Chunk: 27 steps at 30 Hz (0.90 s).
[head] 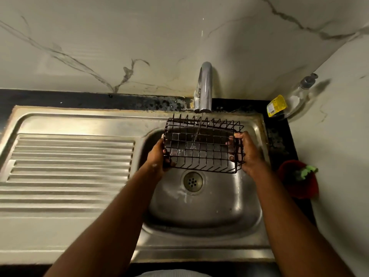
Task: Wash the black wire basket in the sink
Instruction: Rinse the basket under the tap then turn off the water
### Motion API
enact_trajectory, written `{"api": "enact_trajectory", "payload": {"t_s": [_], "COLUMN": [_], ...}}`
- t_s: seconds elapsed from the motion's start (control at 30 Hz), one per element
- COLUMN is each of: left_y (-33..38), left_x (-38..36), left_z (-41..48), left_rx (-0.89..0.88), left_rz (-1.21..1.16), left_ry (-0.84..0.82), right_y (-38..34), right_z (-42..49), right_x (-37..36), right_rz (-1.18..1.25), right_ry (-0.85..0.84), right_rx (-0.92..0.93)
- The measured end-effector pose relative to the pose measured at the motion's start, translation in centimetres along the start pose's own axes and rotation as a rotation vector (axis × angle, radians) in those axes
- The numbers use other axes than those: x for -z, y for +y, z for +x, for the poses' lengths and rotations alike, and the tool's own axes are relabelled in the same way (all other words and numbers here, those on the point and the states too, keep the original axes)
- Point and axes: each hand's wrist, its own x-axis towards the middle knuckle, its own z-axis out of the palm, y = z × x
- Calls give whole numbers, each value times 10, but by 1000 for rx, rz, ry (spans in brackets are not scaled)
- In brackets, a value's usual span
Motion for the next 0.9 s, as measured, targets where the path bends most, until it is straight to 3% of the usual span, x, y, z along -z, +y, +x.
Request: {"api": "enact_trajectory", "payload": {"t_s": [0.2, 0.37, 0.47, 0.6, 0.67, 0.73, 0.9], "left_y": [15, 32, 35, 28, 20, 13, 1], "left_x": [14, 8, 8, 16, 8, -5, 1], "left_z": [-12, -8, -10, -5, -8, -11, -6], "left_rx": [65, -299, -290, -238, -272, -282, -193], "left_rz": [152, 453, 505, 570, 538, 469, 300], "left_ry": [-89, -179, -209, -357, -385, -329, -79], "right_y": [-11, -7, -12, -15, -10, 7, 36], "right_z": [-5, 5, 5, -1, -11, -21, -41], "right_x": [-12, -16, -20, -22, -49, -87, -138], "right_rz": [-218, -260, -329, -776, -896, -1036, -1132], "right_ry": [-33, 30, 104, 303, 195, 65, 141], "right_rx": [209, 165, 178, 509, 646, 666, 663]}}
